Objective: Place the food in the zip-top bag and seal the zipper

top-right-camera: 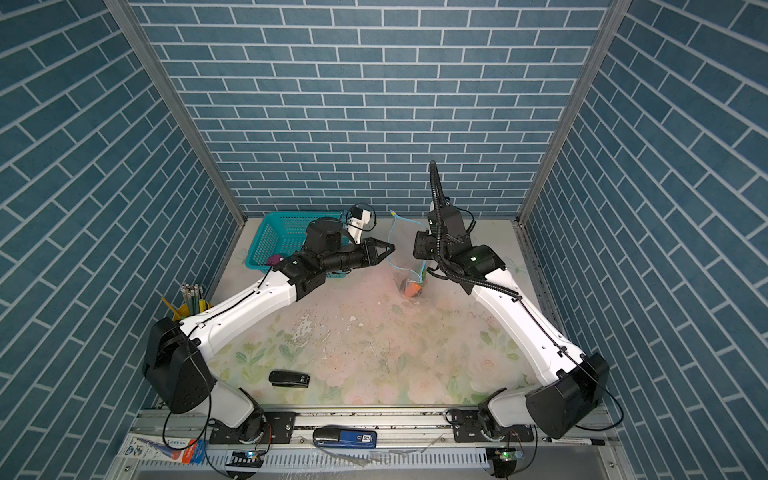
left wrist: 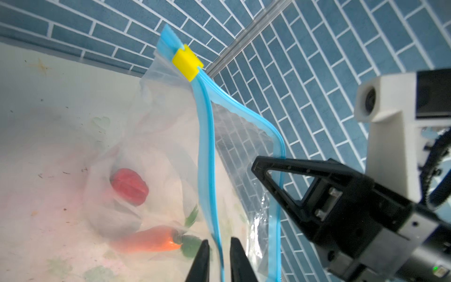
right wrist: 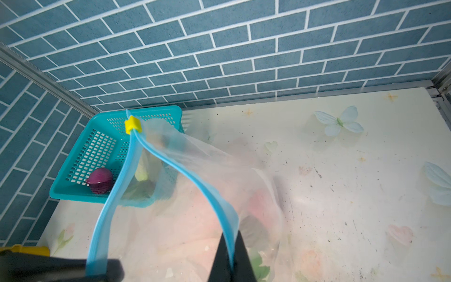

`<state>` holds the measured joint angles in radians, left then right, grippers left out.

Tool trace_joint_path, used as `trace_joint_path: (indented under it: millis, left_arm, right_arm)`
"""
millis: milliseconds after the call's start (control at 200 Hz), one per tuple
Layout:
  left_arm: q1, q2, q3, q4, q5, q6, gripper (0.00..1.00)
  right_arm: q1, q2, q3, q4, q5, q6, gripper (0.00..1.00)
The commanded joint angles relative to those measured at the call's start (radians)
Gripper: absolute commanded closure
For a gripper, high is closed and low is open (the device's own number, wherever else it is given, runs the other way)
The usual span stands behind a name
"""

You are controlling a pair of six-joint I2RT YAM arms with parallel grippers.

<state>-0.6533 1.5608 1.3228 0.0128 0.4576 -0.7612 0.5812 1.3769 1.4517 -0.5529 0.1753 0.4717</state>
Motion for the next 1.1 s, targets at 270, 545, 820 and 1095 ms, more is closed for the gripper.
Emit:
trace_joint_path:
  millis: [270,545,820,1095]
  left_arm:
    - [0.147,-0.117,-0.042,-0.209,-0.092,0.205,0.41]
    - [0.296,-0.044,0.101,-0.594,-0.264,0.394,0.37]
    - [0.431,0.075,0.221,-0.767,-0.345,0.485,0.35]
    - [0.514,0.163,0.270,-0.835,-0.350,0.501,0.35]
  right_arm:
    - [-0.003,0.049,0.013,0.036,-0.101,0.041,1.00]
    - [-0.003,0.073,0.009,0.060,-0.148,0.045,1.00]
    - [-0.003,0.086,0.001,0.077,-0.180,0.044,1.00]
    - [0.004,0.121,0.032,0.099,-0.292,0.101,1.00]
